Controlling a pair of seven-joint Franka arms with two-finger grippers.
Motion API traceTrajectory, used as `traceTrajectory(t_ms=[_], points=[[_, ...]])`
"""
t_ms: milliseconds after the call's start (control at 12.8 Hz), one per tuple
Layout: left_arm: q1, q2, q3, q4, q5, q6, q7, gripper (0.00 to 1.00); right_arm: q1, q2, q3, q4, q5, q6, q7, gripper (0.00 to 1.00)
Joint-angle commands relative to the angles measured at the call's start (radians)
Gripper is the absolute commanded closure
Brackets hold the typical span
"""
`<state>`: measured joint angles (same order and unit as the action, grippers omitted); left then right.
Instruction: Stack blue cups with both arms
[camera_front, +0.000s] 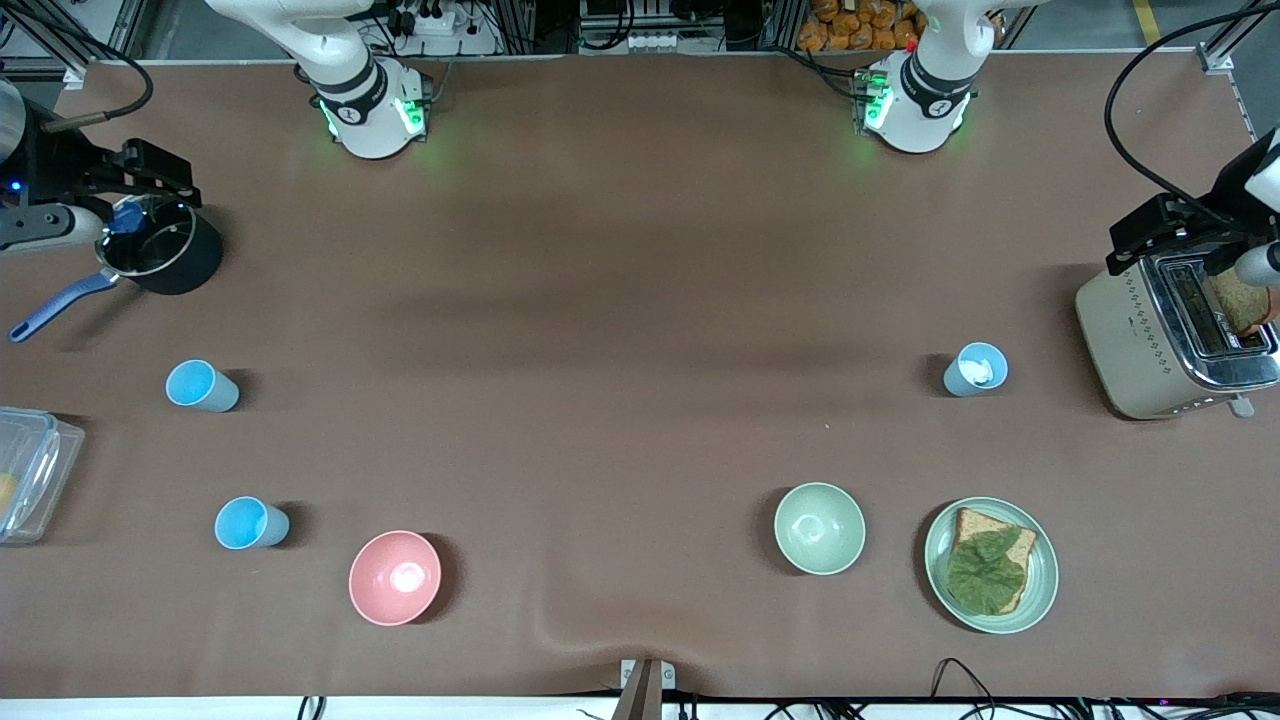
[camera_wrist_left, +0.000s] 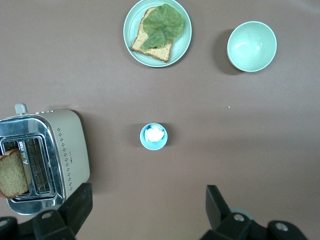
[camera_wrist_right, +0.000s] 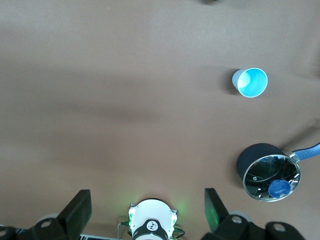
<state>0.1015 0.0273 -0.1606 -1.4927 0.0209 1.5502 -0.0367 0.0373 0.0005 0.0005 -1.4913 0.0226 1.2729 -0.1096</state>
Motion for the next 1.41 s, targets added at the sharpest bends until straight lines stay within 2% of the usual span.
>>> traceTrajectory(t_ms=[0,157,314,706,863,1098,1333], points=[[0.007,0.017,-0.002,-0.001,0.002,-0.007,-0.008,0.0,0.0,-0.017,0.001,-0.006,-0.001,-0.009,-0.005,0.0],[0.018,0.042,0.001,-0.053,0.001,0.016,-0.023,0.0,0.0,-0.017,0.001,-0.006,-0.001,-0.009,-0.005,0.0],[0.061,0.033,0.0,-0.177,0.001,0.137,-0.02,0.0,0.0,-0.017,0.001,-0.006,-0.001,-0.009,-0.005,0.0],[0.089,0.028,0.0,-0.46,0.002,0.419,-0.017,0.0,-0.008,-0.016,-0.001,-0.006,0.0,-0.009,-0.004,0.0],[0.109,0.029,0.0,-0.533,0.002,0.484,-0.002,0.0,-0.004,-0.016,-0.001,-0.004,-0.001,-0.013,-0.005,0.0],[0.107,0.049,0.0,-0.648,0.002,0.655,0.0,0.0,-0.002,-0.011,-0.001,-0.004,-0.006,-0.035,-0.005,0.0],[0.115,0.126,0.0,-0.71,0.002,0.793,0.0,0.0,0.001,-0.004,-0.001,-0.003,-0.009,-0.035,-0.004,0.0]])
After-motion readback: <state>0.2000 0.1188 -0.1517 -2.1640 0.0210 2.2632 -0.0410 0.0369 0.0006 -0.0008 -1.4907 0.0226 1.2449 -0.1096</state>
